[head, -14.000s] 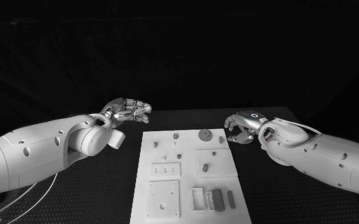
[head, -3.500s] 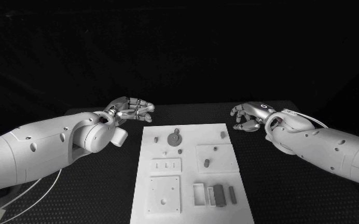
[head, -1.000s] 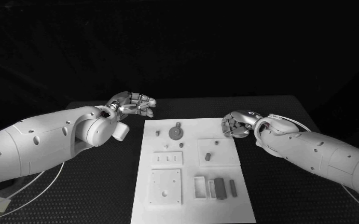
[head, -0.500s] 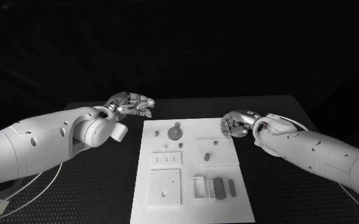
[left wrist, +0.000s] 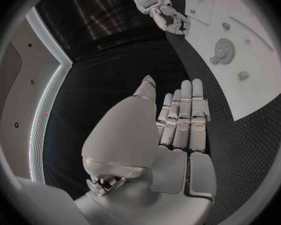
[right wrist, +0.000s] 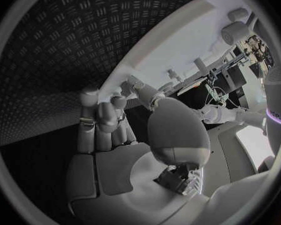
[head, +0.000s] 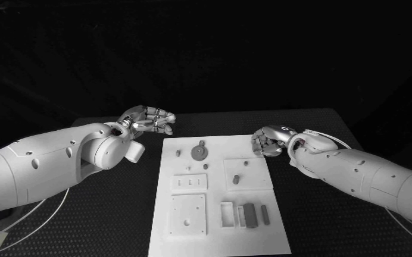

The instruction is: Assemble the parts on the task board

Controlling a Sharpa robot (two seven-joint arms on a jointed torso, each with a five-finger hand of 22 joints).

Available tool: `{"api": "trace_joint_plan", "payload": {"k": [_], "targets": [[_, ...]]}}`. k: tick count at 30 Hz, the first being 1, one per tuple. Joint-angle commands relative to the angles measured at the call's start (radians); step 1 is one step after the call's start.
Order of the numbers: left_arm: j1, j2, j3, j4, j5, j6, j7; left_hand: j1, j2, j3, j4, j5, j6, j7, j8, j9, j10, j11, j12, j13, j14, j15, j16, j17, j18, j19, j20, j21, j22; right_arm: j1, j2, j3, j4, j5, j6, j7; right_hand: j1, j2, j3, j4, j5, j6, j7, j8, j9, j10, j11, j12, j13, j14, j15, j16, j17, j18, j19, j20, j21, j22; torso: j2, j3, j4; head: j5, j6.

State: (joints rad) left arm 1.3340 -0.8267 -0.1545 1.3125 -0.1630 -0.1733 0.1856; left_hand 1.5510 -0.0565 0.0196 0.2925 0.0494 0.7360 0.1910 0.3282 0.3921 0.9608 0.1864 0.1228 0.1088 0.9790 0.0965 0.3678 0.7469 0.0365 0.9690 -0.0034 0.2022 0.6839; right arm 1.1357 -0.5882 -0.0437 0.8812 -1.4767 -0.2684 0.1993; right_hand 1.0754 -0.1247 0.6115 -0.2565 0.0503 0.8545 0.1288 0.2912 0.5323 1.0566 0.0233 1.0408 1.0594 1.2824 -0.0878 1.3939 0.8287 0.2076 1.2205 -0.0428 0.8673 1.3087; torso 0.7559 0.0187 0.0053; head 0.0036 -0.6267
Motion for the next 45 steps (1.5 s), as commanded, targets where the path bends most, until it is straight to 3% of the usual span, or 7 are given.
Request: {"api": "trace_joint_plan", "payload": {"k": [1,8,17,25,33,41,45], "targets": [[0.0,0.001,0.001,0.002,-0.006,0.017,0.004,-0.009,0.002,-0.003,-0.002,0.003,-0.003,0.026,-0.004,-0.001,0.008,0.004,0.0,0.001,0.007,0.0,-0.007,0.003,0.015,0.005,0.0,-0.005,0.002,-0.003,0.002,-0.001,-0.001,-0.01,0.006,-0.01,0.005,0.014,0.003,0.001,0.0,0.055,0.0,0.008,0.003,-0.008,-0.008,0.007,0.002,0.0,-0.006,0.005,0.002,0.054,0.001,-0.009,0.006,0.02,0.0,0.0005,0.0001,0.002,-0.001],[0.0,0.002,0.001,0.002,-0.015,0.027,0.002,-0.008,0.008,0.001,-0.002,0.003,0.015,0.024,0.005,0.003,0.03,-0.005,0.01,0.007,0.009,-0.001,-0.014,0.01,0.015,0.005,0.0,-0.007,0.004,-0.003,0.003,-0.001,-0.001,0.009,0.004,-0.016,0.015,0.061,0.009,-0.02,0.0,0.094,-0.014,0.031,0.025,-0.005,-0.021,0.016,0.006,-0.001,-0.018,0.004,0.004,0.054,-0.004,-0.009,0.01,0.021,0.0,0.0005,0.0,0.004,-0.004],[0.0,0.002,0.001,0.001,-0.034,0.044,-0.003,-0.006,0.012,0.002,-0.002,0.003,0.027,0.018,0.011,0.004,0.044,-0.01,0.015,0.01,0.011,-0.001,-0.019,0.015,0.014,0.005,-0.001,-0.008,0.006,-0.003,0.004,-0.001,0.0,0.023,0.016,-0.015,0.016,0.083,0.008,-0.029,0.0,0.116,-0.024,0.045,0.044,-0.002,-0.03,0.022,0.009,-0.002,-0.027,0.002,0.006,0.054,-0.007,-0.009,0.014,0.02,0.0,0.0007,-0.0005,0.005,-0.006],[0.0,0.002,0.001,0.004,-0.068,0.059,-0.005,0.0,0.016,0.003,-0.002,0.003,0.04,0.013,0.015,0.005,0.061,-0.017,0.021,0.014,0.012,0.0,-0.025,0.021,0.014,0.005,0.0,-0.011,0.008,-0.003,0.006,-0.001,-0.003,0.029,0.019,-0.015,0.009,0.08,0.004,-0.028,0.0,0.122,-0.026,0.049,0.051,-0.002,-0.032,0.022,0.01,-0.003,-0.029,0.001,0.006,0.054,-0.01,-0.008,0.015,0.02,0.0,0.0002,-0.0004,0.004,-0.006],[0.0,0.002,0.001,0.003,-0.101,0.066,-0.019,-0.009,0.019,-0.001,-0.001,0.002,0.059,0.006,0.022,0.006,0.084,-0.027,0.029,0.019,0.016,-0.001,-0.031,0.029,0.014,0.007,-0.001,-0.011,0.011,-0.003,0.002,-0.001,0.01,0.04,-0.013,-0.026,-0.012,0.06,-0.005,-0.02,0.0,0.134,-0.032,0.055,0.064,0.001,-0.038,0.024,0.01,-0.002,-0.035,-0.001,0.007,0.054,-0.01,-0.007,0.017,0.019,0.0,0.0009,0.0001,0.005,-0.007],[0.0,0.001,0.001,0.012,-0.172,0.068,-0.048,-0.044,0.008,-0.009,0.0,0.002,0.082,-0.003,0.027,0.006,0.119,-0.042,0.044,0.034,0.03,-0.006,-0.035,0.042,0.015,0.017,-0.005,-0.009,0.017,-0.002,-0.015,-0.001,0.072,0.056,-0.052,-0.066,-0.046,0.038,-0.016,-0.003,0.0,0.142,-0.037,0.056,0.075,0.008,-0.043,0.026,0.009,0.001,-0.04,0.001,0.01,0.054,-0.005,-0.008,0.02,0.018,-0.001,0.0015,-0.0023,0.005,-0.006],[0.0,0.0,0.001,0.018,-0.213,0.092,-0.065,-0.078,-0.005,-0.01,0.0,0.001,0.103,-0.011,0.034,0.007,0.145,-0.054,0.057,0.048,0.043,-0.011,-0.033,0.053,0.016,0.027,-0.01,-0.005,0.023,0.002,-0.026,0.005,0.112,0.035,-0.08,-0.089,-0.065,0.03,-0.019,0.005,0.0,0.15,-0.041,0.059,0.083,0.011,-0.046,0.026,0.009,0.003,-0.043,0.003,0.012,0.054,-0.002,-0.011,0.022,0.017,-0.001,0.0003,-0.0032,0.003,-0.002]]}}
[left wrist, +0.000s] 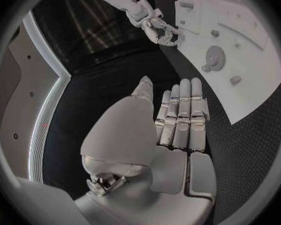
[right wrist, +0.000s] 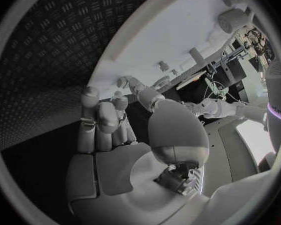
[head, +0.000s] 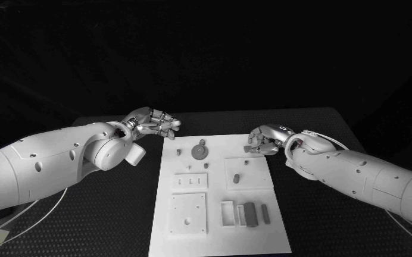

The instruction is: Assemble the parts on the task board

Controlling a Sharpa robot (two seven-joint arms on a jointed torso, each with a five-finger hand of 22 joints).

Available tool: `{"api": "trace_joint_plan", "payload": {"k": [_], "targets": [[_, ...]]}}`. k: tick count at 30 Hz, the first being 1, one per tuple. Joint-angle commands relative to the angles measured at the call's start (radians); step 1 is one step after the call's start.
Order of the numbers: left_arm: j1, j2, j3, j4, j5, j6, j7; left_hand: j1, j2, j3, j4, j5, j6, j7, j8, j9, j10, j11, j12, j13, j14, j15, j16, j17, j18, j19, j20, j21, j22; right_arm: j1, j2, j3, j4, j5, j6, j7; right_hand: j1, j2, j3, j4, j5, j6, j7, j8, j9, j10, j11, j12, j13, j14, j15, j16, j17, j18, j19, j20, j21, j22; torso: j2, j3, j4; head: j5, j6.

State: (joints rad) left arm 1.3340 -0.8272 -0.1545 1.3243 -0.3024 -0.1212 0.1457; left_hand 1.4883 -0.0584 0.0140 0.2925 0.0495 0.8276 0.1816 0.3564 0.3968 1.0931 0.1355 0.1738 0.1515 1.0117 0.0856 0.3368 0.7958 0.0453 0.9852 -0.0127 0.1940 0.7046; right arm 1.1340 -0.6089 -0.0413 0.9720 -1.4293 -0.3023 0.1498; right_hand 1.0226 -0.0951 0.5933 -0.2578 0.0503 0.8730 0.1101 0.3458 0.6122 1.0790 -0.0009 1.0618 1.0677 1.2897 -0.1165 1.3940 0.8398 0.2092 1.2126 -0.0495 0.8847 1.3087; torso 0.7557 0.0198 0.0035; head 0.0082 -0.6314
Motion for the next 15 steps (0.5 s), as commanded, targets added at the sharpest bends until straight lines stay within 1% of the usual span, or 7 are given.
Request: {"api": "trace_joint_plan", "payload": {"k": [1,3,4,6,9,10,15], "targets": [[0.0,0.0,0.001,0.008,-0.082,0.042,-0.027,-0.019,-0.005,-0.005,0.0,0.001,0.016,-0.004,0.007,0.003,0.017,-0.005,0.008,0.008,0.013,-0.002,-0.001,0.007,0.008,0.013,-0.002,0.004,0.003,0.006,-0.007,0.004,0.028,-0.014,-0.047,-0.045,-0.014,0.0,-0.001,0.007,0.0,0.132,-0.023,0.005,0.003,-0.011,-0.022,0.005,0.0,-0.004,-0.015,0.004,0.001,0.053,0.006,-0.005,0.004,0.017,-0.001,-0.001,-0.0021,-0.001,0.003],[0.0,0.001,0.001,0.012,-0.096,0.045,-0.028,-0.034,-0.014,-0.005,0.0,0.001,0.034,-0.011,0.014,0.005,0.035,-0.014,0.018,0.018,0.026,-0.008,0.004,0.015,0.01,0.024,-0.007,0.009,0.008,0.01,-0.007,0.005,0.039,-0.015,-0.047,-0.052,-0.028,0.0,-0.002,0.018,0.0,0.133,-0.023,0.004,0.007,-0.01,-0.023,0.005,0.0,-0.004,-0.016,0.004,0.003,0.053,0.007,-0.005,0.004,0.017,-0.001,-0.0011,-0.0012,-0.004,0.006],[0.0,0.001,0.001,0.013,-0.099,0.047,-0.029,-0.04,-0.016,-0.004,0.0,0.0,0.04,-0.014,0.016,0.005,0.041,-0.018,0.021,0.022,0.032,-0.011,0.007,0.02,0.01,0.029,-0.009,0.012,0.01,0.011,-0.007,0.005,0.044,-0.02,-0.049,-0.054,-0.035,-0.001,-0.002,0.023,0.0,0.132,-0.023,0.003,0.008,-0.01,-0.024,0.005,0.0,-0.004,-0.016,0.004,0.003,0.053,0.007,-0.006,0.004,0.016,-0.001,-0.0014,-0.0017,-0.004,0.006],[0.0,0.004,0.001,0.015,-0.101,0.047,-0.032,-0.048,-0.018,-0.002,0.0,0.001,0.051,-0.019,0.017,0.005,0.053,-0.024,0.027,0.032,0.043,-0.018,0.022,0.031,0.011,0.042,-0.016,0.021,0.019,0.011,-0.009,0.006,0.057,-0.022,-0.047,-0.058,-0.039,-0.002,-0.001,0.027,0.0,0.133,-0.024,0.002,0.009,-0.01,-0.024,0.004,0.0,-0.005,-0.017,0.004,0.003,0.053,0.008,-0.007,0.003,0.016,-0.001,-0.0016,-0.0001,-0.005,0.009],[0.0,0.007,0.001,0.016,-0.103,0.048,-0.037,-0.05,-0.018,-0.001,-0.001,0.001,0.055,-0.02,0.017,0.005,0.057,-0.026,0.029,0.039,0.044,-0.02,0.029,0.036,0.011,0.045,-0.019,0.024,0.024,0.012,-0.01,0.008,0.071,-0.026,-0.049,-0.063,-0.04,-0.002,0.0,0.028,0.0,0.133,-0.024,0.002,0.01,-0.01,-0.024,0.004,0.0,-0.005,-0.017,0.004,0.004,0.053,0.008,-0.007,0.003,0.016,-0.002,-0.0017,0.0005,-0.005,0.01],[0.0,0.009,0.001,0.015,-0.103,0.049,-0.039,-0.051,-0.017,-0.001,-0.001,0.001,0.056,-0.02,0.016,0.005,0.057,-0.027,0.029,0.04,0.044,-0.021,0.03,0.037,0.011,0.045,-0.02,0.025,0.025,0.013,-0.01,0.009,0.075,-0.027,-0.043,-0.066,-0.04,-0.002,0.001,0.028,0.0,0.133,-0.024,0.002,0.011,-0.01,-0.024,0.004,0.0,-0.005,-0.017,0.004,0.004,0.053,0.008,-0.007,0.003,0.016,-0.001,-0.001,0.0016,-0.006,0.011],[0.0,0.012,0.001,0.014,-0.103,0.047,-0.04,-0.052,-0.017,0.0,-0.001,0.001,0.055,-0.02,0.014,0.003,0.055,-0.026,0.028,0.043,0.043,-0.022,0.034,0.04,0.01,0.046,-0.021,0.026,0.028,0.015,-0.006,0.009,0.066,-0.052,-0.026,-0.076,-0.038,-0.007,0.003,0.026,0.0,0.134,-0.025,0.002,0.013,-0.01,-0.025,0.004,0.0,-0.005,-0.018,0.005,0.005,0.053,0.008,-0.009,0.003,0.016,-0.002,-0.0029,0.0019,-0.01,0.016]]}}
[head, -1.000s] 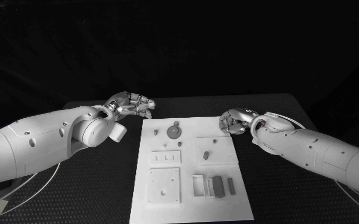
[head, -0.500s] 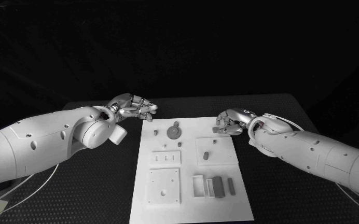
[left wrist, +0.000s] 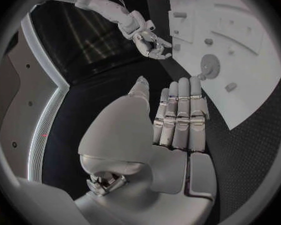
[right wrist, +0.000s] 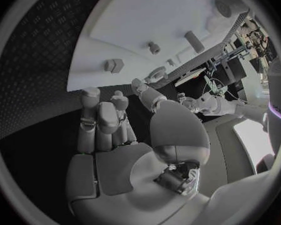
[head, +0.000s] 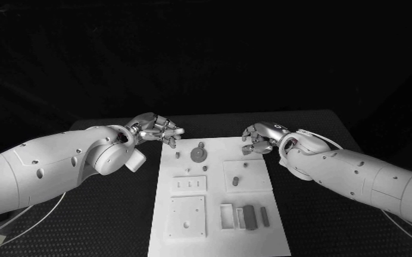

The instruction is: Assemble the parts on the task board

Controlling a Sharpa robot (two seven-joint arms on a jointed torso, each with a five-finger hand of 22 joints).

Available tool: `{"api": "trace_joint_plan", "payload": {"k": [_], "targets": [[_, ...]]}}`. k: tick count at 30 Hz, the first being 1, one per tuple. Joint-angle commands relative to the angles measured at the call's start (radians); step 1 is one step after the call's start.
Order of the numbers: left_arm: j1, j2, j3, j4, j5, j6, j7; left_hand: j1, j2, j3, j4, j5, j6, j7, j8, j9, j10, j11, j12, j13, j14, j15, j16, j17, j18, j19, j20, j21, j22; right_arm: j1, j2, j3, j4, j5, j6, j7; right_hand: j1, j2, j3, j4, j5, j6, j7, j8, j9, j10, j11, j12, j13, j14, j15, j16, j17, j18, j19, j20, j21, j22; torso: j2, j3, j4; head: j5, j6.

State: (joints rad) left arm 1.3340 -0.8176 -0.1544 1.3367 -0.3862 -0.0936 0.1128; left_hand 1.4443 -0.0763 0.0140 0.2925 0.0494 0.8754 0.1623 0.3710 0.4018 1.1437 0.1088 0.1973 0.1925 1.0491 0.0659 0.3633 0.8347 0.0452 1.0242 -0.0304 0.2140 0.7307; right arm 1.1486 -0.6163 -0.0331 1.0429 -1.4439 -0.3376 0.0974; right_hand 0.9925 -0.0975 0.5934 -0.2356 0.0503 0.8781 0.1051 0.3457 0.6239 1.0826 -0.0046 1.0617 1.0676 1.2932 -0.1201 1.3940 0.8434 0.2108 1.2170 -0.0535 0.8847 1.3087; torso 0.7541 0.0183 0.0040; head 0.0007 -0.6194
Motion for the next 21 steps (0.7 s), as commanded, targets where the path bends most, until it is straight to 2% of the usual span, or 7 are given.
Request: {"api": "trace_joint_plan", "payload": {"k": [1,6,11,17,19,21], "targets": [[0.0,0.003,0.001,0.001,-0.019,0.017,-0.007,-0.008,0.0,0.0,-0.001,0.001,0.007,0.0,-0.002,-0.002,0.003,0.001,0.004,0.003,0.005,-0.002,0.008,0.002,0.01,0.007,-0.004,0.006,0.002,0.001,0.001,0.001,-0.007,-0.046,0.013,-0.025,-0.008,-0.008,0.004,0.003,0.0,0.127,-0.02,0.001,0.002,-0.014,-0.021,0.004,0.0,-0.009,-0.014,0.004,0.001,0.051,0.003,-0.006,0.003,0.016,-0.001,-0.0017,0.0013,-0.002,0.004],[0.0,0.001,0.001,0.0,-0.019,0.015,-0.008,-0.008,-0.002,0.0,-0.001,0.001,0.003,0.002,-0.006,-0.004,0.0,0.002,0.002,0.006,0.004,-0.003,0.012,0.005,0.009,0.006,-0.005,0.007,0.005,0.001,0.002,0.0,-0.009,-0.114,0.037,-0.024,-0.008,-0.034,0.006,-0.001,0.0,0.109,-0.015,-0.013,0.003,-0.019,-0.017,-0.001,-0.002,-0.01,-0.011,0.003,0.002,0.051,0.002,-0.007,0.001,0.016,0.001,-0.0007,0.0016,-0.002,0.006],[0.0,0.001,0.001,-0.002,-0.019,0.015,-0.005,-0.008,-0.003,0.0,-0.001,0.001,0.002,0.003,-0.007,-0.004,-0.001,0.003,0.001,0.007,0.003,-0.003,0.013,0.006,0.009,0.006,-0.005,0.007,0.006,0.001,0.005,0.0,-0.014,-0.172,0.069,-0.014,0.01,-0.08,0.019,-0.011,0.0,0.026,0.013,-0.066,-0.012,-0.032,0.009,-0.007,-0.003,-0.013,0.014,0.001,0.004,0.051,-0.001,-0.007,-0.002,0.015,0.002,0.0001,0.0013,-0.004,0.006],[0.0,0.002,0.001,-0.004,-0.015,0.012,-0.003,-0.008,-0.005,0.0,-0.001,0.001,-0.002,0.004,-0.011,-0.006,-0.007,0.005,-0.002,0.01,0.001,-0.003,0.015,0.008,0.008,0.005,-0.005,0.007,0.008,0.001,0.01,0.0,-0.021,-0.195,0.09,-0.004,0.037,-0.098,0.028,-0.027,0.0,-0.05,0.043,-0.117,-0.036,-0.045,0.038,-0.007,-0.001,-0.019,0.043,0.001,0.007,0.051,-0.007,-0.002,-0.005,0.016,0.002,0.0013,0.0021,-0.005,0.004],[0.0,0.002,0.001,-0.005,-0.013,0.01,-0.002,-0.008,-0.006,0.001,-0.001,0.001,-0.005,0.006,-0.014,-0.007,-0.012,0.007,-0.005,0.012,-0.002,-0.003,0.016,0.009,0.007,0.003,-0.005,0.006,0.01,0.001,0.013,0.0,-0.029,-0.2,0.094,-0.002,0.043,-0.102,0.031,-0.03,0.0,-0.076,0.045,-0.133,-0.047,-0.049,0.04,-0.007,-0.001,-0.022,0.045,0.001,0.008,0.051,-0.009,0.001,-0.005,0.017,0.002,0.0016,0.002,-0.005,0.003],[0.0,0.003,0.001,-0.005,-0.013,0.01,-0.002,-0.008,-0.007,0.001,-0.001,0.001,-0.009,0.008,-0.017,-0.009,-0.018,0.009,-0.008,0.013,-0.004,-0.002,0.017,0.01,0.006,0.002,-0.005,0.006,0.011,0.001,0.016,-0.001,-0.035,-0.209,0.099,-0.001,0.046,-0.103,0.033,-0.031,0.0,-0.081,0.044,-0.137,-0.05,-0.051,0.04,-0.006,-0.001,-0.023,0.045,0.001,0.008,0.051,-0.01,0.002,-0.005,0.017,0.002,0.0015,0.0019,-0.004,0.003]]}}
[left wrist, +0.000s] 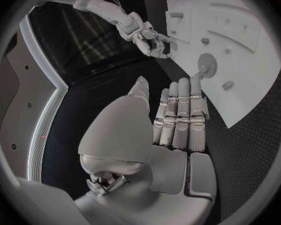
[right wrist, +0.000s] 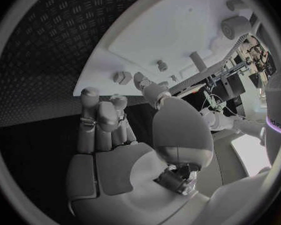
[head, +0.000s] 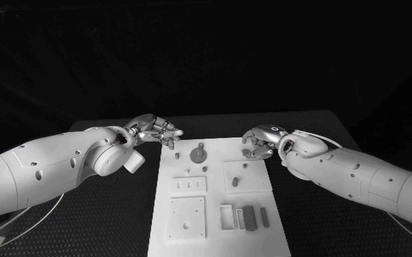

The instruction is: Assemble the parts on the task board

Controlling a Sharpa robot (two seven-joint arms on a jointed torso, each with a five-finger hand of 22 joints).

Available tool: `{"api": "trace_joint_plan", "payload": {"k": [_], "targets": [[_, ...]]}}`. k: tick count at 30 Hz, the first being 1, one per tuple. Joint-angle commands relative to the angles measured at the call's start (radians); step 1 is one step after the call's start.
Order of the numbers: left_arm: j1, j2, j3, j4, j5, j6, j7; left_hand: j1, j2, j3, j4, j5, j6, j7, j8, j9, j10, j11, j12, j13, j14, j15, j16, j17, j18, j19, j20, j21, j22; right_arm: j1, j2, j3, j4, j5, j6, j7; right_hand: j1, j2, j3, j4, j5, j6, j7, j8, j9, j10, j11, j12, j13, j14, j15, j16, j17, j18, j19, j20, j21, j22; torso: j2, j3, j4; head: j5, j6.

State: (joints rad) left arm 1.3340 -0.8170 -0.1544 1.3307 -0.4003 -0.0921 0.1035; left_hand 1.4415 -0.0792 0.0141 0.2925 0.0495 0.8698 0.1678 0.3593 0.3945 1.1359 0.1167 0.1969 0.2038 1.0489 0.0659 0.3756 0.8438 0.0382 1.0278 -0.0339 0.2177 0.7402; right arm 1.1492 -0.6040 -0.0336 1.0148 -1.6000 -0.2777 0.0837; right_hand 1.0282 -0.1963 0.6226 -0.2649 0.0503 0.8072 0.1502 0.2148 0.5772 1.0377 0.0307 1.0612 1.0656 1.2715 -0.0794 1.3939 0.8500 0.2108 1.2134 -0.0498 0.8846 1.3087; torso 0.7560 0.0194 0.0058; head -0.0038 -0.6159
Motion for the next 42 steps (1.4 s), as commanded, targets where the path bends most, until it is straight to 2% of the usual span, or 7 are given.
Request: {"api": "trace_joint_plan", "payload": {"k": [1,5,9,13,18,23,42], "targets": [[0.0,0.002,0.001,0.0,0.002,0.009,0.008,-0.005,-0.005,0.001,-0.001,0.001,-0.004,0.003,-0.006,-0.002,-0.011,0.002,-0.008,0.002,-0.005,-0.002,0.005,0.001,0.013,-0.002,-0.002,0.002,0.002,0.0,0.005,-0.001,-0.01,-0.054,0.041,0.014,0.011,-0.004,0.004,-0.001,0.0,-0.012,-0.001,-0.007,-0.004,-0.006,0.004,-0.006,0.001,-0.001,0.004,0.002,0.002,0.051,-0.007,-0.001,-0.005,0.017,0.0,0.0003,0.0002,0.0,-0.001],[0.0,0.004,0.001,-0.001,0.004,0.011,0.009,-0.005,-0.004,0.002,-0.001,0.001,-0.005,0.004,-0.007,-0.002,-0.012,0.003,-0.009,0.003,-0.005,-0.002,0.005,0.002,0.013,-0.003,-0.002,0.002,0.002,0.0,0.012,-0.004,-0.024,-0.054,0.042,0.018,0.013,-0.002,0.005,-0.001,0.0,-0.011,-0.002,-0.007,-0.005,-0.007,0.004,-0.006,0.001,-0.002,0.004,0.002,0.002,0.051,-0.007,-0.001,-0.005,0.017,0.0,-0.0001,0.001,-0.001,-0.002],[0.0,0.004,0.001,-0.002,0.004,0.012,0.009,-0.005,-0.003,0.002,-0.001,0.001,-0.005,0.004,-0.007,-0.002,-0.013,0.003,-0.01,0.003,-0.006,-0.002,0.006,0.002,0.013,-0.003,-0.002,0.002,0.003,0.0,0.018,-0.007,-0.036,-0.053,0.043,0.028,0.019,0.013,0.007,-0.001,0.0,-0.001,-0.005,-0.003,-0.006,-0.007,0.001,-0.004,0.001,-0.002,0.002,0.003,0.003,0.051,-0.007,0.0,-0.004,0.018,0.001,-0.0008,0.0011,-0.002,-0.004],[0.0,0.005,0.001,-0.003,0.005,0.009,0.008,-0.005,-0.003,0.003,-0.001,0.001,-0.005,0.004,-0.008,-0.002,-0.014,0.003,-0.01,0.004,-0.006,-0.002,0.006,0.002,0.013,-0.003,-0.002,0.002,0.003,0.0,0.02,-0.01,-0.042,-0.053,0.044,0.033,0.022,0.033,0.006,-0.003,0.0,0.014,-0.007,0.004,-0.007,-0.007,-0.001,-0.002,0.002,-0.002,-0.001,0.004,0.004,0.051,-0.008,0.001,-0.002,0.019,0.0,-0.0011,0.0007,-0.001,-0.009],[0.0,0.004,0.001,-0.003,0.005,0.009,0.007,-0.005,-0.002,0.003,-0.001,0.001,-0.007,0.005,-0.009,-0.003,-0.015,0.004,-0.011,0.005,-0.007,-0.002,0.007,0.003,0.013,-0.003,-0.002,0.002,0.004,-0.004,0.027,-0.017,-0.05,-0.048,0.043,0.044,0.029,0.074,0.005,-0.009,0.0,0.069,-0.009,0.03,-0.003,-0.004,-0.003,0.003,0.002,-0.001,-0.002,0.005,0.005,0.051,-0.01,0.001,0.001,0.019,0.001,-0.0011,0.0013,-0.001,-0.011],[0.0,0.003,0.001,-0.003,0.007,0.008,0.004,-0.004,-0.002,0.004,-0.001,0.001,-0.009,0.006,-0.01,-0.003,-0.016,0.004,-0.012,0.006,-0.007,-0.002,0.007,0.003,0.012,-0.003,-0.002,0.001,0.005,-0.008,0.034,-0.02,-0.053,-0.047,0.048,0.045,0.026,0.097,0.001,-0.011,0.0,0.094,-0.016,0.039,-0.003,-0.002,-0.009,0.005,0.001,-0.001,-0.008,0.005,0.005,0.051,-0.011,0.002,0.003,0.019,0.0,-0.0006,0.0017,0.004,-0.015],[0.0,0.001,0.001,-0.001,0.008,0.01,0.002,-0.003,-0.002,0.005,-0.001,0.001,-0.01,0.007,-0.012,-0.004,-0.018,0.005,-0.013,0.009,-0.009,-0.002,0.009,0.004,0.012,-0.004,-0.002,0.001,0.006,-0.011,0.036,-0.026,-0.061,-0.069,0.069,0.041,0.022,0.112,-0.004,-0.012,0.0,0.129,-0.027,0.053,0.0,0.001,-0.019,0.007,0.0,-0.001,-0.018,0.004,0.005,0.051,-0.012,0.002,0.005,0.018,0.0,-0.0004,-0.0003,0.002,-0.022]]}}
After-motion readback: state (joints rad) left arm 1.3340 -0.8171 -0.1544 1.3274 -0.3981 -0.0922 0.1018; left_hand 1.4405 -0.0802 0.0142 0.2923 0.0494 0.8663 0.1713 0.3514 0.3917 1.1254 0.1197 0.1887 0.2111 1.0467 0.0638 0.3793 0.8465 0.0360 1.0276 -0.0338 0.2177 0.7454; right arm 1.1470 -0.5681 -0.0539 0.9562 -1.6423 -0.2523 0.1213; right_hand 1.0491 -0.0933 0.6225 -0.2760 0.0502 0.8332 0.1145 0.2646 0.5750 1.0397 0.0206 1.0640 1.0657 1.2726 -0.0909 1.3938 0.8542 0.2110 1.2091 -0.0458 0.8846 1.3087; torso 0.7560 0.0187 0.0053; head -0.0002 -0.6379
